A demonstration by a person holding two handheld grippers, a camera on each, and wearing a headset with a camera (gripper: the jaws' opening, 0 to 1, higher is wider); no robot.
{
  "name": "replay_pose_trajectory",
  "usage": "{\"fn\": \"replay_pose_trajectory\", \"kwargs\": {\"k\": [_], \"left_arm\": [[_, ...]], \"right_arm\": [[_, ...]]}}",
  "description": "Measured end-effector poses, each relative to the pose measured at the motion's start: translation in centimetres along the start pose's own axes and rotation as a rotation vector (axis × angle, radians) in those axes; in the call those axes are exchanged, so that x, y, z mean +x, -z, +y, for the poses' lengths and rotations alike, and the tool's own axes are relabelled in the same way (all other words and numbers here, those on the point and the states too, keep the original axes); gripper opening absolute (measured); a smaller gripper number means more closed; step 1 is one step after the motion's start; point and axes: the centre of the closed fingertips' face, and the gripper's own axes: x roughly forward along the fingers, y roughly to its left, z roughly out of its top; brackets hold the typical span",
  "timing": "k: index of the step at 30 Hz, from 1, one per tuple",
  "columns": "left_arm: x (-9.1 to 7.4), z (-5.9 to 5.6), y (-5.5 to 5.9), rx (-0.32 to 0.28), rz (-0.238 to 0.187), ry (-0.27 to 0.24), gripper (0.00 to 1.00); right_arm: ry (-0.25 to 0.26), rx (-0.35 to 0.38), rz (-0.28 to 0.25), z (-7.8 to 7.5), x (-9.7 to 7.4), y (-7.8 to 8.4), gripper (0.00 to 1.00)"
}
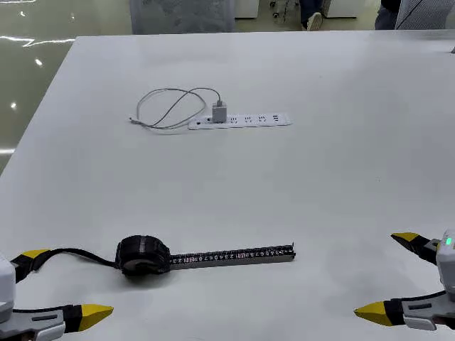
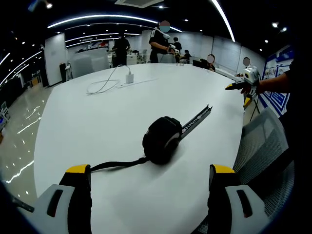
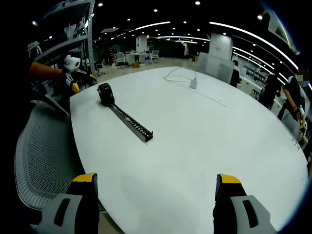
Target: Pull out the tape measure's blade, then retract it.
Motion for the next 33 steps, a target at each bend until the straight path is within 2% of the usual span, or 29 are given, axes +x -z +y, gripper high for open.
{"fn": "replay_pose_trajectory", "kwargs": {"k": [4, 10, 14, 19, 20, 21, 24, 27, 29, 33], "left_arm": [[0.2, -0.1, -0.3, -0.001, -0.013, 0.008, 0.99], [0.9, 0.2, -0.3, 0.002, 0.02, -0.028, 0.99], [1.4, 0.2, -0.7, -0.029, 0.008, -0.032, 0.99], [1.9, 0.1, -1.7, -0.013, -0.015, -0.042, 0.99], [2.0, 0.2, -1.9, -0.012, -0.011, -0.048, 0.99], [2.0, 1.0, -1.3, 0.006, 0.037, -0.087, 0.99], [2.5, 1.0, -1.1, -0.018, 0.071, -0.087, 0.99], [2.8, 0.6, -1.6, -0.049, 0.056, -0.067, 0.99], [3.0, 0.5, -1.6, -0.058, 0.066, -0.071, 0.99], [3.2, 0.0, -2.2, -0.073, 0.047, -0.071, 0.99]], "right_arm": [[-0.033, -0.004, 0.025, 0.3, 0.2, 0.4, 0.99], [-0.054, -0.029, 0.07, 0.1, 0.9, 0.6, 0.99], [-0.062, -0.054, 0.076, -0.2, 1.1, -0.2, 0.99], [-0.07, -0.088, 0.079, -0.8, 1.3, -1.4, 0.99], [-0.074, -0.093, 0.078, -0.8, 1.3, -1.6, 0.99], [-0.079, -0.096, 0.078, -0.9, 1.4, -1.9, 0.99], [-0.082, -0.114, 0.081, -1.3, 1.6, -2.4, 0.99], [-0.088, -0.131, 0.087, -1.5, 1.9, -2.9, 0.99], [-0.099, -0.146, 0.093, -1.5, 2.1, -3.1, 0.99], [-0.118, -0.17, 0.1, -1.2, 2.6, -3.7, 0.99]]}}
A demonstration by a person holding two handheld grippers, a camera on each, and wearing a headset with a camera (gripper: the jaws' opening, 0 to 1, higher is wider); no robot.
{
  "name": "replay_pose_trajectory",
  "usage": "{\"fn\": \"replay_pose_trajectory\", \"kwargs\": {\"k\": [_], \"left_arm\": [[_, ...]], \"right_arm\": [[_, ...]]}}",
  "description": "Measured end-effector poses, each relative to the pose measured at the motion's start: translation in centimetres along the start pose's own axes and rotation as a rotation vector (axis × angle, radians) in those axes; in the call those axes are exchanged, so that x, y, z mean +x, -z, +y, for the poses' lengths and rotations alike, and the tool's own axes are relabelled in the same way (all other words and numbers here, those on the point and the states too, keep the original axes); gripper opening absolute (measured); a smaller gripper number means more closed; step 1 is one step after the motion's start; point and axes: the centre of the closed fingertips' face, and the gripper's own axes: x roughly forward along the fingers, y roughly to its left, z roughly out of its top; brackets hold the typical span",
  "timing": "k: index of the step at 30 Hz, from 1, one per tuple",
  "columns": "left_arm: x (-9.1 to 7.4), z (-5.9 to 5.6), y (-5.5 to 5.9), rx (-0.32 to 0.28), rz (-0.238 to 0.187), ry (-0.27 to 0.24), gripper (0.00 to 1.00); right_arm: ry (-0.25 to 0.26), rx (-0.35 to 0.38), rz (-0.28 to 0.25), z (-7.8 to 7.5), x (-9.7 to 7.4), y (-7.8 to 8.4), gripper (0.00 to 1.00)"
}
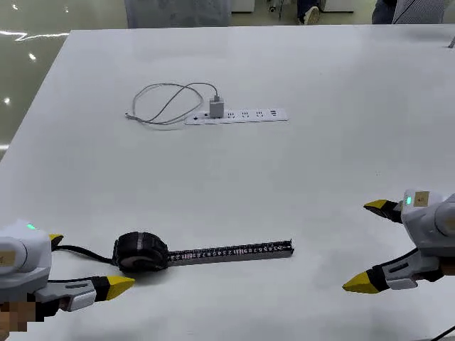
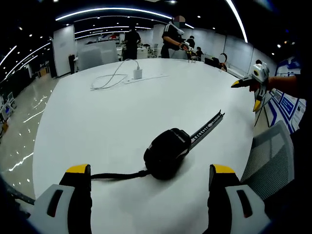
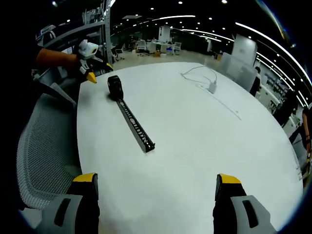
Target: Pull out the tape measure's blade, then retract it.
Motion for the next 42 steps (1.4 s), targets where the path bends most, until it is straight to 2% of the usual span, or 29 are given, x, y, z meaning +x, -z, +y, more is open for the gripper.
{"fn": "replay_pose_trajectory", "kwargs": {"k": [2, 4, 7, 8, 11, 13, 15, 18, 22, 30, 32, 33, 34, 38, 42], "left_arm": [[0.2, -0.2, 0.1, 0.002, 0.009, -0.001, 0.99], [0.3, 0.0, 0.0, 0.017, 0.007, -0.025, 0.99], [0.3, 0.0, 0.0, -0.005, 0.006, -0.025, 0.99], [0.4, -0.1, 0.1, -0.013, 0.017, -0.026, 0.99], [0.6, -0.4, 0.2, -0.014, 0.021, -0.027, 0.99], [0.7, -0.8, -0.2, -0.016, 0.006, -0.02, 0.99], [0.8, -1.2, -0.9, -0.046, -0.032, -0.017, 0.99], [0.8, -1.5, -1.3, -0.054, -0.054, -0.022, 0.99], [1.1, -1.6, -1.3, -0.061, -0.051, -0.029, 0.99], [1.7, -2.2, -1.8, -0.109, -0.072, -0.042, 0.99], [1.9, -2.5, -1.6, -0.105, -0.064, -0.034, 0.99], [2.0, -2.6, -1.5, -0.074, -0.054, -0.038, 0.99], [2.1, -2.8, -1.3, -0.067, -0.045, -0.035, 0.99], [2.6, -3.2, -1.3, -0.061, -0.035, -0.032, 0.99], [2.9, -3.5, -1.5, -0.069, -0.058, -0.026, 0.99]], "right_arm": [[0.004, -0.021, -0.001, -0.1, 0.1, -0.2, 0.99], [0.003, -0.027, 0.002, -0.4, 0.3, -0.5, 0.99], [-0.001, -0.039, 0.006, -0.5, 0.3, -0.7, 0.99], [-0.003, -0.04, 0.004, -0.6, 0.4, -0.8, 0.99], [-0.008, -0.054, 0.015, -0.8, 0.5, -0.9, 0.99], [-0.014, -0.06, 0.018, -0.9, 0.6, -1.1, 0.99], [-0.02, -0.065, 0.021, -1.0, 0.8, -1.3, 0.99], [-0.033, -0.077, 0.029, -0.9, 1.2, -1.5, 0.99], [-0.049, -0.09, 0.037, -0.9, 1.6, -1.8, 0.99], [-0.072, -0.122, 0.044, -1.2, 2.6, -2.3, 0.99], [-0.07, -0.139, 0.038, -1.4, 2.8, -2.5, 0.99], [-0.069, -0.144, 0.036, -1.5, 2.8, -2.7, 0.99], [-0.069, -0.145, 0.035, -1.6, 2.9, -2.9, 0.99], [-0.082, -0.148, 0.034, -1.8, 3.3, -3.2, 0.99], [-0.093, -0.163, 0.04, -1.4, 3.7, -3.3, 0.99]]}}
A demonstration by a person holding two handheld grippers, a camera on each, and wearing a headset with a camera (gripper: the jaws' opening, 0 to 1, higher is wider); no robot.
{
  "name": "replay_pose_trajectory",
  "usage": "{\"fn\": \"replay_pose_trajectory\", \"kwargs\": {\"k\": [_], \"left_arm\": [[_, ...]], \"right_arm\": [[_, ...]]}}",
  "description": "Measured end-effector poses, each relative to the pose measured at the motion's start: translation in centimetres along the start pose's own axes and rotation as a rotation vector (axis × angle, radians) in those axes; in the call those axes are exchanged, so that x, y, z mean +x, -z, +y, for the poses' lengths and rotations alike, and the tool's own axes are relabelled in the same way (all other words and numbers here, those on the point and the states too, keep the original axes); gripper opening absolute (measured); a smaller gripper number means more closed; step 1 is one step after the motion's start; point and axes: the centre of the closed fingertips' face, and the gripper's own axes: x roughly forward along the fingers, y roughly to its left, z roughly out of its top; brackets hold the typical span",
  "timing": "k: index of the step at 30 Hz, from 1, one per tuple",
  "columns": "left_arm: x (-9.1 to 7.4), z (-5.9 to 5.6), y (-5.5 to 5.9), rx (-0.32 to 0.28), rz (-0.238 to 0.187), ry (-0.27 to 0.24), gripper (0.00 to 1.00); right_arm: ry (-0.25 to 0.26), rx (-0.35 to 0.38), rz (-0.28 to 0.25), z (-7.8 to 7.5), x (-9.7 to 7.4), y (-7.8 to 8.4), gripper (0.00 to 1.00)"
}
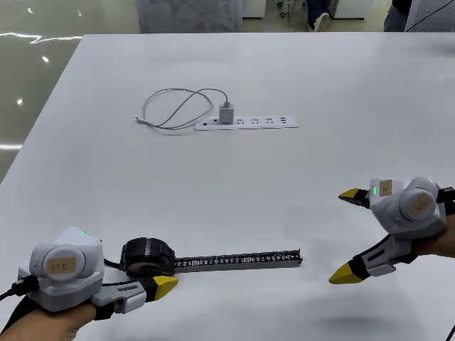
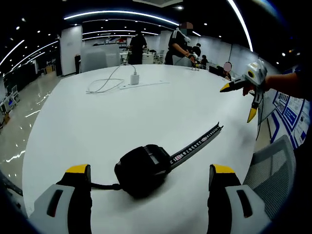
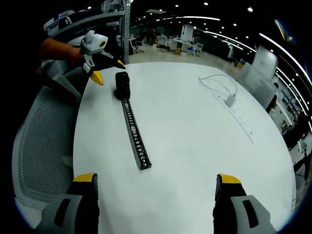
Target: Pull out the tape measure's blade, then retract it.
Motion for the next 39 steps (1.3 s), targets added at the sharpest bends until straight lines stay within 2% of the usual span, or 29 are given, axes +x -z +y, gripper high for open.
{"fn": "replay_pose_trajectory", "kwargs": {"k": [1, 6, 9, 12, 17, 19, 23, 25, 27, 31, 33, 39], "left_arm": [[0.2, 0.2, 0.0, -0.009, -0.001, -0.02, 0.99], [0.6, -0.1, -0.3, -0.034, -0.015, -0.024, 0.99], [0.8, -0.1, -0.4, -0.027, -0.023, -0.042, 0.99], [0.9, -0.1, -0.6, -0.059, -0.031, -0.051, 0.99], [1.0, 0.3, -0.7, -0.06, -0.043, -0.084, 0.99], [1.0, 0.4, -0.6, -0.072, -0.038, -0.094, 0.99], [1.1, 0.3, -0.8, -0.125, -0.068, -0.102, 0.99], [1.2, 0.3, -0.8, -0.116, -0.075, -0.115, 0.99], [1.4, 0.1, -0.6, -0.043, -0.068, -0.123, 0.99], [1.6, -0.4, -0.6, -0.047, -0.097, -0.127, 0.99], [1.7, -0.3, -0.5, -0.02, -0.111, -0.147, 0.99], [1.8, 0.7, -0.4, -0.099, -0.139, -0.221, 0.99]], "right_arm": [[-0.005, -0.004, 0.004, -0.1, 0.1, 0.0, 0.99], [-0.024, -0.018, 0.011, 0.1, 0.7, -0.5, 0.99], [-0.034, -0.031, 0.017, 0.1, 1.2, -0.6, 0.99], [-0.057, -0.024, 0.023, 0.2, 1.5, -0.6, 0.99], [-0.077, -0.026, 0.035, 0.4, 2.0, -0.6, 0.99], [-0.082, -0.033, 0.041, 0.4, 2.1, -0.6, 0.99], [-0.094, -0.045, 0.054, 0.4, 2.6, -0.3, 0.99], [-0.101, -0.052, 0.063, 0.4, 2.9, -0.1, 0.99], [-0.108, -0.056, 0.071, 0.5, 3.2, 0.0, 0.99], [-0.127, -0.071, 0.082, 0.7, 3.7, -0.1, 0.99], [-0.141, -0.064, 0.087, 0.9, 4.0, -0.2, 0.99], [-0.157, -0.079, 0.1, 0.9, 5.3, -0.2, 0.99]]}}
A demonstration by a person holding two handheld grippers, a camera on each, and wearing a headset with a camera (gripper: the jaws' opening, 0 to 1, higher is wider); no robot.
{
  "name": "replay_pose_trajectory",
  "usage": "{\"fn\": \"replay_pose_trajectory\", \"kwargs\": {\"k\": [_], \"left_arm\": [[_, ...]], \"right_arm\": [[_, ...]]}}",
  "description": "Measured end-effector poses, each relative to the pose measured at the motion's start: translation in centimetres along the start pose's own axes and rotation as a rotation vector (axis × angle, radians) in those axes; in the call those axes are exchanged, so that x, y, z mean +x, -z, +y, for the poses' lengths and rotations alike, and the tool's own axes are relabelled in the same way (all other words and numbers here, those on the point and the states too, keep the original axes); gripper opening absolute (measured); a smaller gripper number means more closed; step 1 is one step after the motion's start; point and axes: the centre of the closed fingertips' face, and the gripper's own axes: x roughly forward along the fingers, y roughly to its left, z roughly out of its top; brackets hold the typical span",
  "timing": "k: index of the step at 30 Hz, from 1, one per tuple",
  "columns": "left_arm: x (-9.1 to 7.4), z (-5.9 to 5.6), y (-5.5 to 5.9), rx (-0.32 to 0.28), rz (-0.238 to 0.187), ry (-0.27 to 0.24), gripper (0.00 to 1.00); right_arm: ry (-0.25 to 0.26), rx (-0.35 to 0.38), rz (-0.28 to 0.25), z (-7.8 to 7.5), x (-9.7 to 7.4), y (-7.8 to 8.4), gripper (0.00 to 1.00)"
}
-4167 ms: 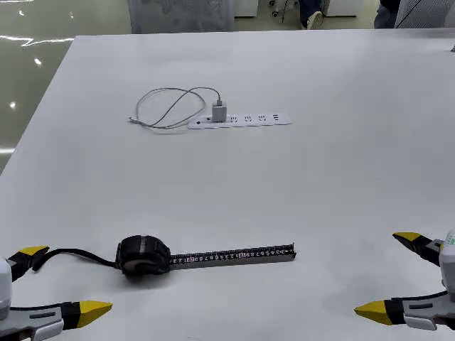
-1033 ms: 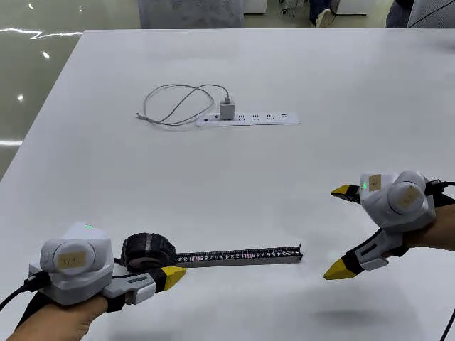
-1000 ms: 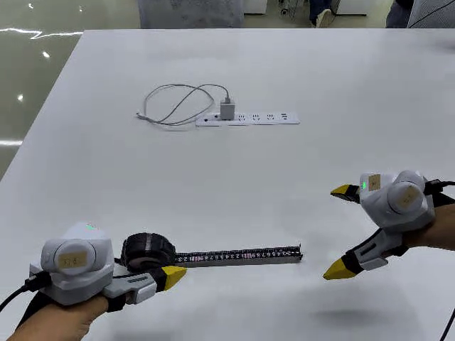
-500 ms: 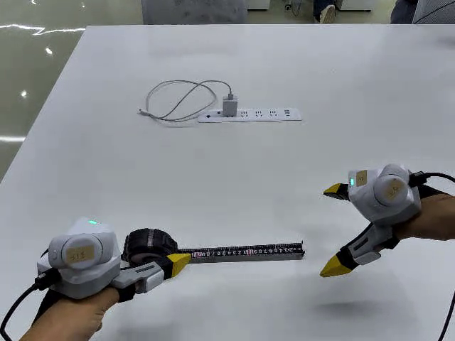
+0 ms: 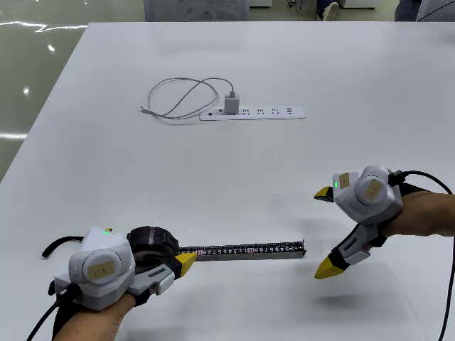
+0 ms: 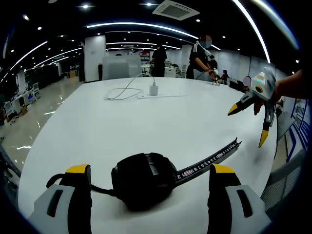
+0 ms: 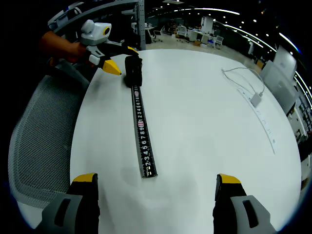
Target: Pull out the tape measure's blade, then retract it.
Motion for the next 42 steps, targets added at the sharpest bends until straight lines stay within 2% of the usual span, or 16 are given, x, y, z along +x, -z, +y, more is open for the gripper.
{"fn": "replay_pose_trajectory", "kwargs": {"k": [6, 8, 10, 14, 16, 19, 22, 28, 37, 42], "left_arm": [[-0.2, 0.0, -0.4, 0.007, -0.041, -0.017, 0.99], [-0.1, 0.2, -0.2, 0.005, -0.039, -0.032, 0.99], [0.1, 0.2, -0.2, -0.021, -0.056, -0.034, 0.99], [0.1, 0.2, 0.0, -0.009, -0.074, -0.051, 0.99], [0.3, -0.1, 0.3, -0.005, -0.076, -0.046, 0.99], [0.4, -0.2, 0.4, -0.004, -0.089, -0.046, 0.99], [0.4, -0.2, 0.2, -0.012, -0.106, -0.049, 0.99], [0.7, 0.0, 0.3, -0.002, -0.1, -0.054, 0.99], [0.8, 0.2, 0.0, -0.006, -0.116, -0.056, 0.99], [1.0, 0.5, 0.1, -0.018, -0.099, -0.068, 0.99]], "right_arm": [[-0.011, -0.008, 0.011, 0.0, 0.9, -0.1, 0.99], [-0.013, -0.01, 0.012, 0.0, 1.1, -0.2, 0.99], [-0.014, -0.015, 0.017, 0.0, 1.3, -0.2, 0.99], [-0.016, -0.025, 0.028, 0.1, 1.6, 0.1, 0.98], [-0.023, -0.027, 0.04, 0.2, 1.7, 0.4, 0.92], [-0.02, -0.035, 0.05, 0.2, 1.9, 0.7, 0.91], [-0.021, -0.06, 0.053, 0.3, 2.0, 0.8, 0.86], [-0.029, -0.084, 0.051, 0.4, 2.2, 0.6, 0.77], [-0.056, -0.104, 0.061, 0.7, 3.1, 0.8, 0.59], [-0.07, -0.108, 0.062, 1.1, 3.4, 1.1, 0.5]]}}
